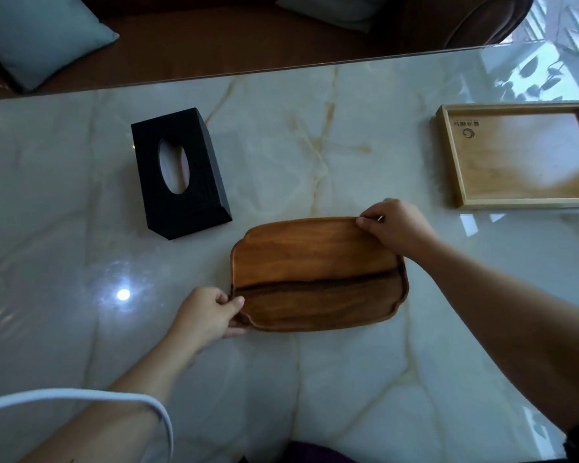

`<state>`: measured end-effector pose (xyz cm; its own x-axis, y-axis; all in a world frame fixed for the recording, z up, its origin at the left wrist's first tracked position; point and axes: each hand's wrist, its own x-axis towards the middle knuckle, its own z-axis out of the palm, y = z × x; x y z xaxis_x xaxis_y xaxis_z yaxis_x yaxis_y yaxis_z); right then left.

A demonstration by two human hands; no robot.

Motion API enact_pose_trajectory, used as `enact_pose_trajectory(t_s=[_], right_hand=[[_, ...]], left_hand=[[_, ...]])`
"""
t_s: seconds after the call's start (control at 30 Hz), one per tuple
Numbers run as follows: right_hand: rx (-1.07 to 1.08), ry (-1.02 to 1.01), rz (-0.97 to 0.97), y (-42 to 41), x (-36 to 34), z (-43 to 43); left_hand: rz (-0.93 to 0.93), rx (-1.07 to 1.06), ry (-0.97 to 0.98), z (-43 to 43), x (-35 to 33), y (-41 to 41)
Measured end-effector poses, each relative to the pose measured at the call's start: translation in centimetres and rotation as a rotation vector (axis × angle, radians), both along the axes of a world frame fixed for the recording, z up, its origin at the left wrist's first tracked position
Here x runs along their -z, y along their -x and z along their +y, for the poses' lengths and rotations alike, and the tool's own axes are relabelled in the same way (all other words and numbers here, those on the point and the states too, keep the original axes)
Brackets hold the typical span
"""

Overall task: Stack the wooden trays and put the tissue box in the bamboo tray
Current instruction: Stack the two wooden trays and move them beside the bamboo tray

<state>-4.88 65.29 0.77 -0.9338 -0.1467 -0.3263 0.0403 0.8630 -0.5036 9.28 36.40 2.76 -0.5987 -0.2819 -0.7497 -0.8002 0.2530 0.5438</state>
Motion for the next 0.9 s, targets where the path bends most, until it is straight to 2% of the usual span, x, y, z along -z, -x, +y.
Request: enact_pose_trajectory(t_s=[0.1,0.2,0.33,0.43,0.5,0.9], right_hand=[[-0.043,-0.03,-0.016,0.1,0.3,-0.4],[-0.04,-0.027,-0.002,-0.3,0.3,-0.1],[0.176,0.032,0.05,-2.5,0.2,2.2],[0.348,0.169,-0.035,-5.3,0.9,4.6],[0.35,0.186,-0.074,-7.3,1.0,5.0],[0.42,-0.02,0.029,-9.0,0.1,2.2]], left_hand=[[-0.052,0.038,-0.007,0.4,0.2,-0.8],[-0.04,0.178,0.09,-0.1,0.5,-0.7],[0.129,0.227,0.263,-1.1,0.3,0.8],[0.203,0.222,0.307,-1.0,0.2,1.8],[0.23,0.264,0.327,-1.0,0.8,2.1],[0.323,0.224,0.293,-1.8,2.4,1.4]])
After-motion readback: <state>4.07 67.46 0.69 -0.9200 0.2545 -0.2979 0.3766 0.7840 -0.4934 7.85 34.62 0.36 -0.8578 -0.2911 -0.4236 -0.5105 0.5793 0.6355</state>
